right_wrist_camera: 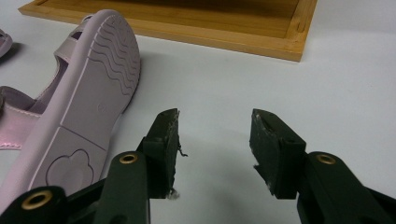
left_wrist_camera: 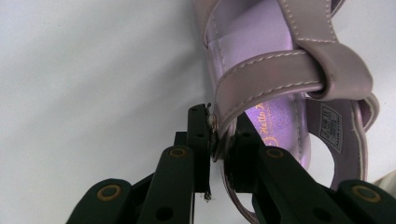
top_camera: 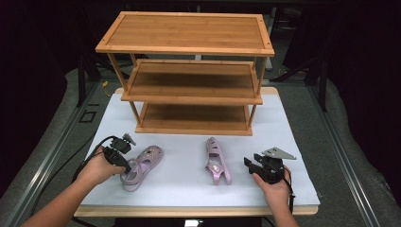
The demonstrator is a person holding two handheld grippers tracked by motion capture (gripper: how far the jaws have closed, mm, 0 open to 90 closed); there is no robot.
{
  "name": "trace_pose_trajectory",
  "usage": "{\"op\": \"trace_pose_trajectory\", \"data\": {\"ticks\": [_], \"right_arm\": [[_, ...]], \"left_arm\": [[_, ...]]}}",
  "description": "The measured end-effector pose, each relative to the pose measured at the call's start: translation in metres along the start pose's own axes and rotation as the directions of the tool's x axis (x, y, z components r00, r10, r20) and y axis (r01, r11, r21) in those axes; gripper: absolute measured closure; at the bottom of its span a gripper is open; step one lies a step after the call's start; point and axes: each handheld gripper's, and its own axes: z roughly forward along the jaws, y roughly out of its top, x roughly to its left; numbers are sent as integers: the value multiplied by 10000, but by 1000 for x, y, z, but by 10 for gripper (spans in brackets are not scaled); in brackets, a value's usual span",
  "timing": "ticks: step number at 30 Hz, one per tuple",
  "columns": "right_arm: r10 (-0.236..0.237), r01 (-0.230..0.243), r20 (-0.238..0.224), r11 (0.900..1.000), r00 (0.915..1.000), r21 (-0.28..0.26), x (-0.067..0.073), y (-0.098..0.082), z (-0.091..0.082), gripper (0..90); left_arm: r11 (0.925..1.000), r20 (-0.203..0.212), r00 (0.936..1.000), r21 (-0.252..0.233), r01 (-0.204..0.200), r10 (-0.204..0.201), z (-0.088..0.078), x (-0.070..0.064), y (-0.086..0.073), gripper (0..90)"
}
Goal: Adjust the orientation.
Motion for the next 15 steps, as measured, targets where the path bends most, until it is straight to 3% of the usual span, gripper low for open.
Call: {"op": "trace_pose_trajectory", "data": {"ticks": [8,15], "right_arm": [[64,-64,-22,10000,10000,59,-1,0,-1,522],[143,-143,-50,9999,9999,36,-1,0,0,522]], "left_arm": [[9990,-190,9996,-402,-216,209,-1,3,-3,823],[9953,-6,9987,-825,-514,516,-4,2,-7,826]]}}
